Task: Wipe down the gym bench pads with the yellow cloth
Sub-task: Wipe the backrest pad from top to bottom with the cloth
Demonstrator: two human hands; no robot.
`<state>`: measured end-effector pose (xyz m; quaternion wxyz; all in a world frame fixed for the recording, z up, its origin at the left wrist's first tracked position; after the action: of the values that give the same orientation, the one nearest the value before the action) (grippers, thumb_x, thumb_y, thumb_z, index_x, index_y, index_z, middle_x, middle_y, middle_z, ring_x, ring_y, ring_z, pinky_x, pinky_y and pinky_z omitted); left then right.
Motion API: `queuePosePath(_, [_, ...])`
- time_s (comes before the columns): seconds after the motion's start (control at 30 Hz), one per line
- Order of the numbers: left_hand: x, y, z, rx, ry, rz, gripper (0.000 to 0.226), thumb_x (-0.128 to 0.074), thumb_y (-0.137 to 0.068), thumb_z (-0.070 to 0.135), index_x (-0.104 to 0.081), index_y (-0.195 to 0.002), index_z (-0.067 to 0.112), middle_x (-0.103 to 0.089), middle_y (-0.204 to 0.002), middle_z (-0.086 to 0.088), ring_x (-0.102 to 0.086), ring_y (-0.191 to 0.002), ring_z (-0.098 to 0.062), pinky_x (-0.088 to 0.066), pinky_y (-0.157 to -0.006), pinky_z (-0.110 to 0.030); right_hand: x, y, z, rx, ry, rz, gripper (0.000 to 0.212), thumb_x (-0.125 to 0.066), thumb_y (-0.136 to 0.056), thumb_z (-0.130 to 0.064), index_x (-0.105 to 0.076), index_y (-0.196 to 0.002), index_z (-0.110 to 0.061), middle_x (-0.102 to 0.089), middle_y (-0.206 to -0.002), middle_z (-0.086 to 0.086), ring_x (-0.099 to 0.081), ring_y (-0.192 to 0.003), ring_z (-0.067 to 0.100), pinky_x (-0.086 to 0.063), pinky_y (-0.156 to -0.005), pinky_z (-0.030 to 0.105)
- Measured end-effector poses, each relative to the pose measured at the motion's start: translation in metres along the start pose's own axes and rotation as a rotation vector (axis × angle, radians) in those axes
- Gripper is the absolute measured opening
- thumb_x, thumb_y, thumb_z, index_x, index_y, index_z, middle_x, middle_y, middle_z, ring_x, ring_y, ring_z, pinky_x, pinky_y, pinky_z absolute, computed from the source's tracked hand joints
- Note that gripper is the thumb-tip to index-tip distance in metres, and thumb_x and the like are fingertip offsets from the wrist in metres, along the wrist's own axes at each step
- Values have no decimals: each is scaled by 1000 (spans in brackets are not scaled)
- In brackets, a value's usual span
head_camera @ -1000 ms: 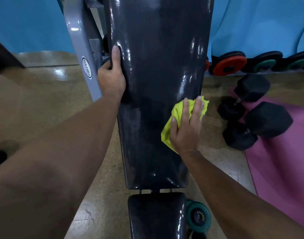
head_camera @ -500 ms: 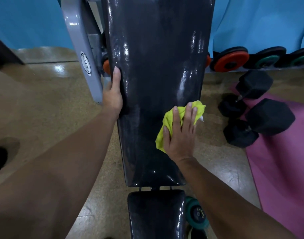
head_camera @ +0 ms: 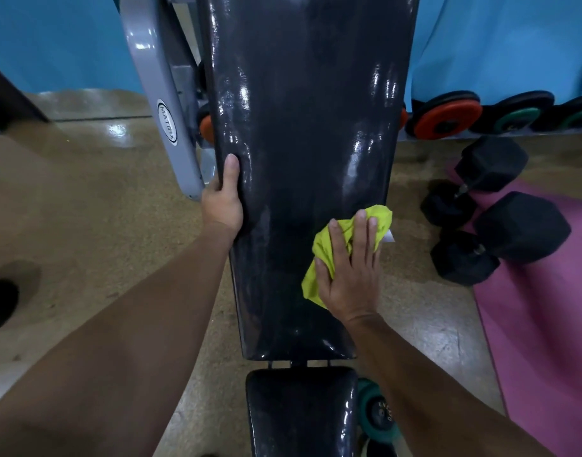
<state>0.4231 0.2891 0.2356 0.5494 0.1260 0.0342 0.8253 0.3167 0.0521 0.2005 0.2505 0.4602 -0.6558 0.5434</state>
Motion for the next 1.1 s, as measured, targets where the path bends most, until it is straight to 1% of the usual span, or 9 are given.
queuePosePath(0.13, [0, 3, -1, 1, -28, 26, 54, -48, -97, 62, -71, -112, 15, -66, -93, 19, -61, -92, 3, -43, -80, -10, 8, -21, -12, -203, -107, 73, 66, -42, -101, -45, -25, -159, -17, -11, -166, 28, -3, -156, 46, -21, -118, 70])
queuePosePath(0.23, [-1, 2, -2, 1, -32, 20, 43, -48, -97, 61, -68, -105, 23, -65, -89, 21, -57, -84, 10, -40, -71, -4, 2, -26, -28, -171, -112, 70, 66, -42, -102, -47, -29, -158, -16, -11, -166, 28, -2, -156, 47, -15, -120, 69])
queuePosePath(0.37, [1, 2, 0, -5, -49, 30, 40, -49, -96, 63, -67, -94, 28, -65, -89, 20, -60, -89, 0, -44, -85, -15, 5, -18, -21, -5, -18, 67, 61, -44, -101, -46, -36, -155, -19, -20, -165, 27, -12, -154, 47, -18, -121, 66])
queuePosePath(0.43, [1, 1, -2, -9, -53, 29, 37, -49, -95, 65, -66, -87, 32, -66, -89, 19, -61, -90, -2, -46, -91, -20, 14, -30, -15, -36, -36, 122, 60, -49, -99, -42, -41, -153, -17, -22, -163, 29, -15, -154, 48, -15, -122, 66])
queuePosePath(0.53, [-2, 4, 0, 0, -38, 15, 37, -49, -96, 64, -66, -90, 32, -65, -88, 21, -59, -86, 7, -43, -80, -10, 19, -46, -21, -130, -98, 163, 61, -52, -98, -39, -45, -152, -12, -20, -163, 31, -11, -154, 50, -14, -122, 67])
queuePosePath(0.67, [-1, 3, 4, -22, -24, 16, 51, -48, -97, 63, -71, -108, 19, -67, -92, 19, -61, -90, 5, -43, -85, -14, 6, -24, -29, 25, -26, 53, 61, -46, -101, -44, -36, -156, -19, -19, -165, 27, -12, -155, 47, -16, -121, 67])
queuePosePath(0.77, [1, 2, -2, -14, -24, 18, 49, -48, -95, 66, -70, -101, 23, -69, -93, 16, -61, -91, 5, -44, -86, -16, 9, -22, -14, 70, 16, 58, 61, -43, -100, -47, -34, -155, -22, -20, -165, 25, -13, -155, 45, -14, -122, 67])
queuePosePath(0.93, [-2, 2, -2, -3, -3, 5, 48, -49, -94, 67, -71, -98, 25, -72, -95, 14, -64, -93, 3, -46, -85, -14, 15, -44, -27, -119, -62, 149, 62, -46, -99, -44, -44, -153, -14, -20, -164, 29, -11, -154, 48, -7, -124, 65])
queuePosePath(1.1, [-1, 5, 4, -15, -3, 19, 40, -49, -97, 61, -68, -93, 27, -68, -88, 19, -61, -86, 7, -44, -75, -7, 11, -32, -22, 53, 6, 108, 61, -44, -100, -49, -39, -154, -20, -24, -164, 26, -16, -154, 45, -17, -120, 68])
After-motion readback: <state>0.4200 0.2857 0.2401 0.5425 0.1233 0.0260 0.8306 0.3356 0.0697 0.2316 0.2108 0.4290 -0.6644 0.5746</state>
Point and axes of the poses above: each hand's wrist, its own y-axis away from the middle knuckle, its own x-axis out of the back of the hand, z = x × y, the point moved 9 cm from there along -y, towards the middle knuckle
